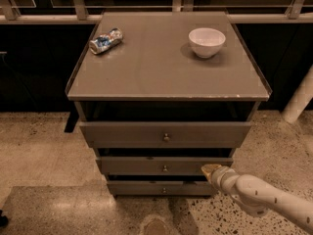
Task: Close middle drawer
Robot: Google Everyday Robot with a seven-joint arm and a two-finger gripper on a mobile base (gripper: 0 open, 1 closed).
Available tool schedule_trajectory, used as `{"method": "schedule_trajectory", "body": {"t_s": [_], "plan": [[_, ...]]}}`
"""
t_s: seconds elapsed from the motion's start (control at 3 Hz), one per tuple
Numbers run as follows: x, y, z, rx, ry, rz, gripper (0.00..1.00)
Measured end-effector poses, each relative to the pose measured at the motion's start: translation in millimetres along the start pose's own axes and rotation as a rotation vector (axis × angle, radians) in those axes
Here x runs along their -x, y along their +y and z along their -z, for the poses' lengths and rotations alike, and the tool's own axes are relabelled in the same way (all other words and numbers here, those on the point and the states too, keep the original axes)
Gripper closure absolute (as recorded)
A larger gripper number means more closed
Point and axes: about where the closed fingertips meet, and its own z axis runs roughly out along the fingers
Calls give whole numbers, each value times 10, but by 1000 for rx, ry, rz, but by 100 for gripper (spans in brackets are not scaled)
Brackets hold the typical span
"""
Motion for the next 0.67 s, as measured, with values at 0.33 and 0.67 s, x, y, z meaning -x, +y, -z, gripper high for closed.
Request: {"method": "schedule_trajectory", "body": {"t_s": [0.33, 0.67], "plan": [[-70, 168, 186, 123, 98, -65, 100], [-402, 49, 1011, 178, 236, -110, 82]]}}
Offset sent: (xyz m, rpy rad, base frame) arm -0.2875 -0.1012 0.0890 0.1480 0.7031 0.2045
